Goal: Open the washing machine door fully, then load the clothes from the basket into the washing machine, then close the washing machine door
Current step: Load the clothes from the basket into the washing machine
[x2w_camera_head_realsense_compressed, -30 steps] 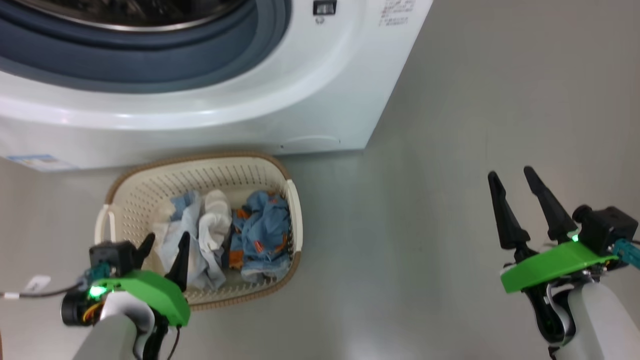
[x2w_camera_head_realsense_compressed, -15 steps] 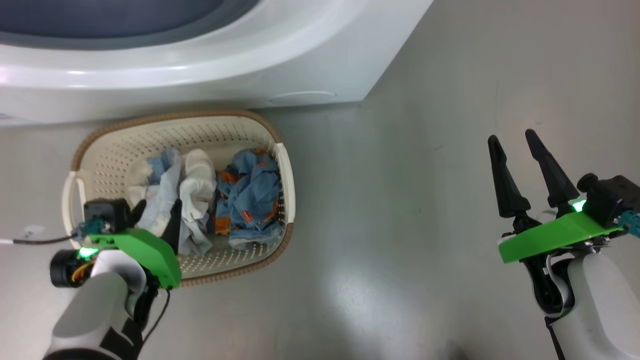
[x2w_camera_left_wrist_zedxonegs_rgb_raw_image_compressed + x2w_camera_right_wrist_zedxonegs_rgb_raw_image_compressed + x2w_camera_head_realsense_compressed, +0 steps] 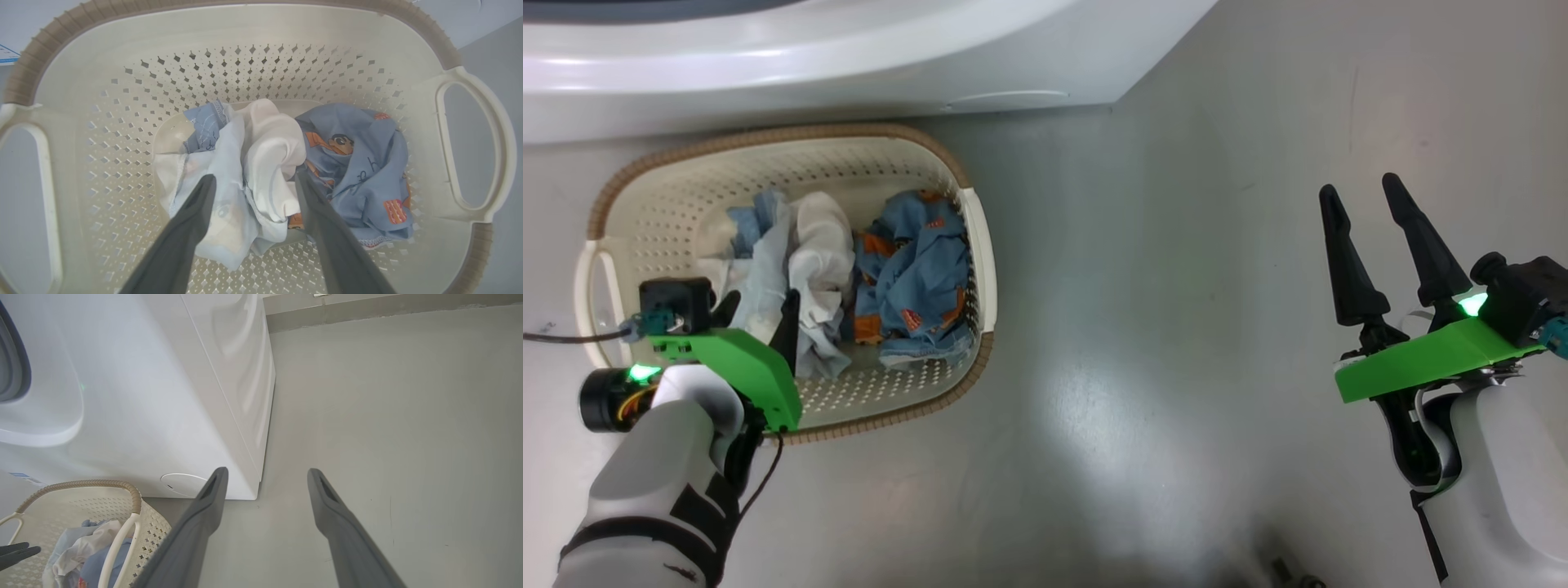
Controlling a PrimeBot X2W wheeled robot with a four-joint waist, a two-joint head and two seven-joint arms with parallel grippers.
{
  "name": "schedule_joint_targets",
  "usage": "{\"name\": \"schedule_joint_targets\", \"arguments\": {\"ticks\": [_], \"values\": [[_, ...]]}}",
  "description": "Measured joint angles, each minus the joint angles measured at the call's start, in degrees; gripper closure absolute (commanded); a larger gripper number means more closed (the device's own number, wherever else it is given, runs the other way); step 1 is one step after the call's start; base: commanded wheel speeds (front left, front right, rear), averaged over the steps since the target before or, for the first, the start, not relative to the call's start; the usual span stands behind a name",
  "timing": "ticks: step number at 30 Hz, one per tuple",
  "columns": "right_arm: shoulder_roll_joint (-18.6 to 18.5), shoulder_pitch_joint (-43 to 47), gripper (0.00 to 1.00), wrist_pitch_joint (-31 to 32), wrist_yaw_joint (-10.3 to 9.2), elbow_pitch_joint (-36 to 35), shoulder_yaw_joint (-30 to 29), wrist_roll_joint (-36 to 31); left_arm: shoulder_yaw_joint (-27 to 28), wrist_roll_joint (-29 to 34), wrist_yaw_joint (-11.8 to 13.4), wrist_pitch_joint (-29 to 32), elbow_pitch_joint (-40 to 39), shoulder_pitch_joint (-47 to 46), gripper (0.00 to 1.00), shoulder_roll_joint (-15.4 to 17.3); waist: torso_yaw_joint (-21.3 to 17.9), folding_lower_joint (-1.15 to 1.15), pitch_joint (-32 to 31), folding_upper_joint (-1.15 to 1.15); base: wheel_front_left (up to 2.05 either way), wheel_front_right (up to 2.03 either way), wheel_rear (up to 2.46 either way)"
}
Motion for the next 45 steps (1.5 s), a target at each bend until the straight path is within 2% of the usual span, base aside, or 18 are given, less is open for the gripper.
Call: {"name": "schedule_joint_targets", "arguments": {"ticks": [20, 34, 36, 42, 43, 44, 45], "values": [[0.1, -1.3, 0.0, 0.0, 0.0, -1.1, 1.4, -0.1, -5.8, -4.9, 0.0, 3.2, 2.9, -5.7, 0.0, 0.4, -1.1, 0.0, 5.6, 0.0, 0.0, 0.0, 0.0], [0.3, -2.5, 0.0, 0.0, 0.0, -2.0, 1.8, -0.4, -7.7, -4.9, 0.4, 3.3, 4.1, -8.0, 0.0, 1.8, -1.5, 0.0, 7.7, 0.0, 0.0, 0.0, 0.0], [0.3, -2.5, 0.0, 0.0, 0.0, -2.1, 1.8, -0.4, -8.3, -4.4, 1.2, 3.2, 4.2, -8.1, 0.0, 1.8, -1.4, 0.0, 8.0, 0.0, 0.0, 0.0, 0.0], [0.4, -3.5, 0.0, 0.0, 0.0, -2.1, 2.0, -0.4, -8.6, -5.0, 0.5, 3.2, 4.4, -8.5, 0.0, 1.3, -1.3, 0.0, 8.3, 0.0, 0.0, 0.0, 0.0], [0.4, -3.5, 0.0, 0.0, 0.0, -2.1, 2.1, -0.4, -8.7, -5.1, 0.4, 3.2, 4.4, -8.5, 0.2, 1.1, -1.3, 0.0, 8.3, 0.0, 0.0, 0.0, 0.0], [0.4, -3.5, 0.0, 0.0, 0.0, -2.1, 2.1, -0.4, -8.8, -5.1, 0.3, 3.2, 4.4, -8.5, 0.53, 0.9, -1.3, 0.0, 8.3, 0.0, 0.0, 0.0, 0.0], [0.4, -3.6, 0.0, 0.0, 0.0, -2.1, 2.2, -0.4, -9.0, -5.3, 0.3, 3.3, 4.4, -8.5, 0.71, 0.8, -1.3, 0.0, 8.3, 0.0, 0.0, 0.0, 0.0]]}}
